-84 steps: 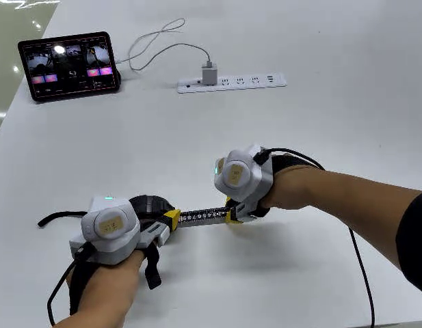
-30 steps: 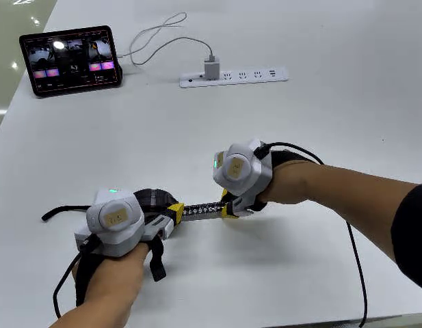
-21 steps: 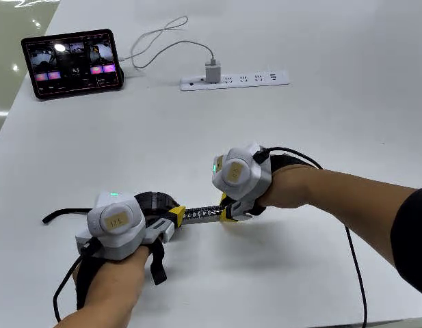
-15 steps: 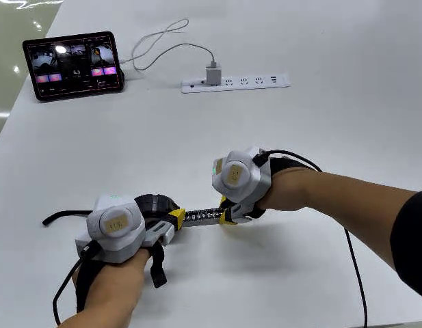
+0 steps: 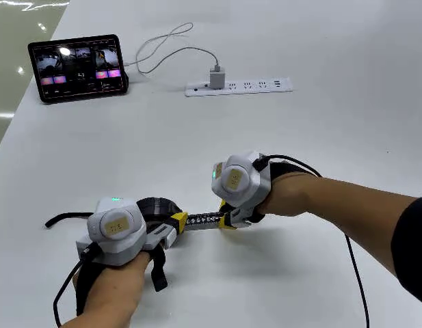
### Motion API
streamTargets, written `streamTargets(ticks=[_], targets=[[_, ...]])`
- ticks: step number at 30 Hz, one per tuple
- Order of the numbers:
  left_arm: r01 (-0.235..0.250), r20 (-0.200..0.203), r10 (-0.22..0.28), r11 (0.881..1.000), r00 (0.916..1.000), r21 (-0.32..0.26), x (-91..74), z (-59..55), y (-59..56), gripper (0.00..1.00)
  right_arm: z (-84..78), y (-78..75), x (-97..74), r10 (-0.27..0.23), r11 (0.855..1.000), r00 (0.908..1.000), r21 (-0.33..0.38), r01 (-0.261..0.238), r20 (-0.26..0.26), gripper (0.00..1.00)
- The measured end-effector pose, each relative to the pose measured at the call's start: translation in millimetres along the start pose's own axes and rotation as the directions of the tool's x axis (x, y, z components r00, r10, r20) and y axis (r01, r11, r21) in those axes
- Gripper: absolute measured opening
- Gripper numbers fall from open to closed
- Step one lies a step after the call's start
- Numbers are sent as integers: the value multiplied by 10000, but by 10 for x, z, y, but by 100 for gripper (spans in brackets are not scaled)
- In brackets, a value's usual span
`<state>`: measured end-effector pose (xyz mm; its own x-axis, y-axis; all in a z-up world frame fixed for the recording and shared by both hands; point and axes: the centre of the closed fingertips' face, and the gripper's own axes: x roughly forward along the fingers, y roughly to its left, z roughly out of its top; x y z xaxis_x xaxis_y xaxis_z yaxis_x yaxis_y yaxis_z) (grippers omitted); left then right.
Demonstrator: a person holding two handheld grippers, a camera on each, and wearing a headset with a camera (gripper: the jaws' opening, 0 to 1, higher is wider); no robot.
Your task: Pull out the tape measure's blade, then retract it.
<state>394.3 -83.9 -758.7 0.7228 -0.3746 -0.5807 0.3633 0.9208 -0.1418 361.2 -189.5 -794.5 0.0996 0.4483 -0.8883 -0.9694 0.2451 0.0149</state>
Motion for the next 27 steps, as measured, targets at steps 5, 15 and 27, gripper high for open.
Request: streamTargets(ticks=[5,15,27], targets=[[143,58,-142,9999,9999,-80,-6,2,6,58,30,-2,16,-66,10000,9999,37,66,107,10],[218,64,-217,9997,9997,-130,-2,-1,11,58,97,-4,43,-1,9995,9989,307,-14,461,10],[285,33,-285,9995,9996,-165,-7,2,11,58,166,5,84,79,9995,9982,286,-96,589,10]])
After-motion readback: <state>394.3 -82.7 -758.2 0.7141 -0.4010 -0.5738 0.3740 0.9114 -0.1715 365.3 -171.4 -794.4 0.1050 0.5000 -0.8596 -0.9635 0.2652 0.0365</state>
